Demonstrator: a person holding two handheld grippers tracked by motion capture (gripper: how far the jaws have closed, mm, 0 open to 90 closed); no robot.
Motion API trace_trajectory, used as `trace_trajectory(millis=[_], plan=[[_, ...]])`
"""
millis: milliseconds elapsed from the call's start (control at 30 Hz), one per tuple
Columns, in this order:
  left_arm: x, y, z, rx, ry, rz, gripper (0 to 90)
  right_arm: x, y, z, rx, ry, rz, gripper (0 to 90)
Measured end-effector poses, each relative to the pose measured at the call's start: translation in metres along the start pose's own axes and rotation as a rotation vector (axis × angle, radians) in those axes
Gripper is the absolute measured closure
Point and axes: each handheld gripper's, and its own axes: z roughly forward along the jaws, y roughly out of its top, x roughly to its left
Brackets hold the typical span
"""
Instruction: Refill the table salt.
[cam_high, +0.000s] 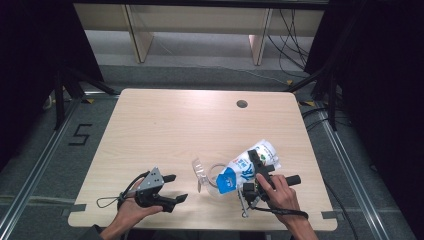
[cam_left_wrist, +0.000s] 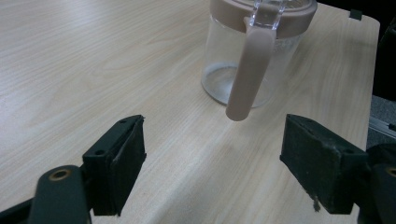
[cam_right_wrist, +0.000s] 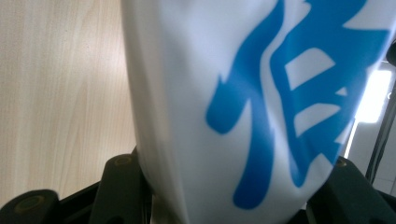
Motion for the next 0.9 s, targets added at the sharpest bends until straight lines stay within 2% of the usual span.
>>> trace_trajectory(millis=[33,67,133,167,233,367,433,500,667,900], plan=[[0.0000,0.0000,0.0000,0.000,0.000,0.000,21.2,-0.0015,-0.0002,0.0003,-0.008,-0.015,-0.027,49.1],[0.0000,0.0000,0.0000,0.001,0.000,0.000,21.2,-0.0001,0.0000,-0.0001,0.001,-0.004,-0.015,49.2],[0.0000,0.0000,0.0000,0.001,0.000,0.001,21.2,-0.0009,0.0002,0.0003,-0.005,-0.011,-0.032,49.5],[0.0000,0.0000,0.0000,0.002,0.000,0.001,21.2,0.0006,0.0001,-0.0001,0.002,-0.005,-0.017,49.6],[0.0000,0.0000,0.0001,0.001,0.000,0.001,21.2,0.0005,0.0003,0.0001,0.005,-0.006,-0.032,49.6],[0.0001,0.0001,0.0002,0.003,-0.001,0.005,21.2,0.0020,0.0012,0.0008,0.003,0.001,-0.025,49.8],[0.0000,0.0000,0.0003,0.003,-0.001,0.004,21.2,0.0020,0.0014,0.0026,-0.017,-0.017,-0.037,50.0],[0.0001,0.0000,0.0002,0.003,-0.001,0.004,21.2,0.0029,0.0018,0.0017,0.000,0.000,-0.035,50.0],[0.0001,0.0001,0.0002,0.003,-0.002,0.006,21.2,0.0033,0.0020,0.0013,0.004,0.000,-0.023,50.1],[-0.0005,0.0001,0.0001,0.001,0.000,0.000,21.2,0.0030,0.0021,0.0018,-0.002,-0.001,-0.035,50.4]])
